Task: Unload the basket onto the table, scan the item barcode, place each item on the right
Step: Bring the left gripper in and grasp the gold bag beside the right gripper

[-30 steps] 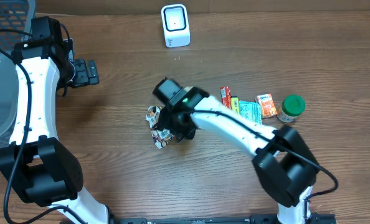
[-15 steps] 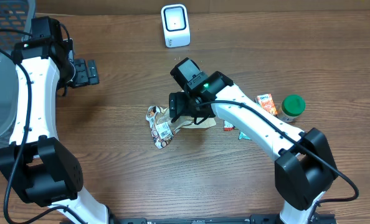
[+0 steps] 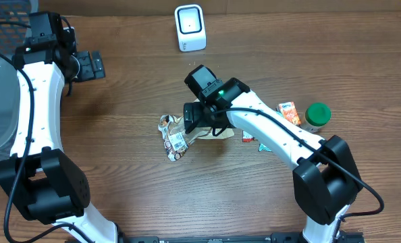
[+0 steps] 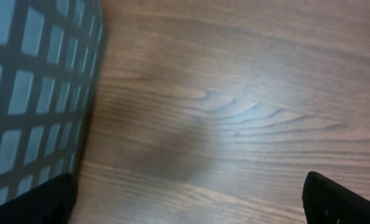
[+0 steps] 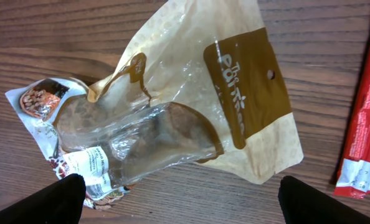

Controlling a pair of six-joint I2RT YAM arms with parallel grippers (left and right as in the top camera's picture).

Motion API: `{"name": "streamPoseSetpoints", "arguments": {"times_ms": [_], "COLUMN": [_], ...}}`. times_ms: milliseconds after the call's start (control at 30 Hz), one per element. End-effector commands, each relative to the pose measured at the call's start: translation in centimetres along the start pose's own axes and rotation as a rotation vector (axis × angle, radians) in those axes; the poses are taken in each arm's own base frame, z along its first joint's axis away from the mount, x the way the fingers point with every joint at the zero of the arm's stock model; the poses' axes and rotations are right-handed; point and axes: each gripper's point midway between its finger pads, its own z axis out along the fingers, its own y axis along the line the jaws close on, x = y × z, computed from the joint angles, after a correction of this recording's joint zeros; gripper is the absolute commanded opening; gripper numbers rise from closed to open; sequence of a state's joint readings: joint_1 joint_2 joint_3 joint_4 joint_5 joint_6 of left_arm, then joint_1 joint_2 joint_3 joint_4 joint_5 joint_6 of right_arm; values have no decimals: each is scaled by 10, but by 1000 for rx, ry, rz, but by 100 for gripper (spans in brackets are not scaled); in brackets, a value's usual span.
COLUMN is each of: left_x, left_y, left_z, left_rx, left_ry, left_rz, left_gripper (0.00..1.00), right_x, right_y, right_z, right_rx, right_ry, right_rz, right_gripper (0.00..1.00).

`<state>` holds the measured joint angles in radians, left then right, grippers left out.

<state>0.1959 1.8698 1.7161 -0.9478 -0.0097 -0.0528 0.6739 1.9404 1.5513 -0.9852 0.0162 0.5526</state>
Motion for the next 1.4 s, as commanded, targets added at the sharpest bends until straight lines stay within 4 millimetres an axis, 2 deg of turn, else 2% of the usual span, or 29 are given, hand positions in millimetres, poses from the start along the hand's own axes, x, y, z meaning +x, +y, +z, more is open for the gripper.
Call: {"name": "streamPoseSetpoints", "arguments": {"times_ms": [0, 67, 133, 200, 333, 533, 567, 633, 700, 733, 933, 1100, 1267, 1367], "left_x": [-9, -6, 5, 14, 25, 71, 78, 89, 102, 108, 146, 171, 188, 195], "left_y": [-21, -35, -56, -68, -71, -78, -81, -90, -101, -107, -140, -166, -164, -168], "left_z": [-14, -16, -21, -26, -28, -32, -31, -28, -24, -22, 3, 12, 31, 35], "left_rx": [103, 190, 315, 380, 396, 378, 381, 391, 395, 400, 377, 387, 236, 228], "left_ry": [-34, -13, 55, 109, 158, 344, 363, 390, 419, 432, 469, 487, 464, 460], "left_rz": [-33, -83, -179, -227, -239, -219, -195, -134, -95, -74, 67, 131, 148, 171], "left_gripper": [100, 100, 100, 100, 100, 100, 88, 51, 33, 29, 24, 24, 20, 21], "right_x": [-6, -7, -7, -7, -1, 4, 3, 1, -1, -2, -3, -4, -7, -9], "right_y": [-11, -15, -20, -25, -29, -36, -35, -29, -23, -20, -20, -18, -20, -20], "right_z": [1, 1, 2, 3, 7, 13, 13, 14, 14, 14, 13, 10, 10, 11], "right_rx": [22, 30, 35, 38, 24, 32, 25, -4, -35, -47, -90, -166, -168, -171], "right_ry": [-11, -5, 0, 10, 44, 60, 59, 56, 48, 46, 66, 102, 93, 86], "right_rz": [17, 26, 36, 34, -24, -15, -14, -14, -15, -15, 6, 13, 19, -4], "right_gripper": [100, 100, 100, 100, 100, 100, 100, 100, 100, 100, 100, 100, 99, 99]}}
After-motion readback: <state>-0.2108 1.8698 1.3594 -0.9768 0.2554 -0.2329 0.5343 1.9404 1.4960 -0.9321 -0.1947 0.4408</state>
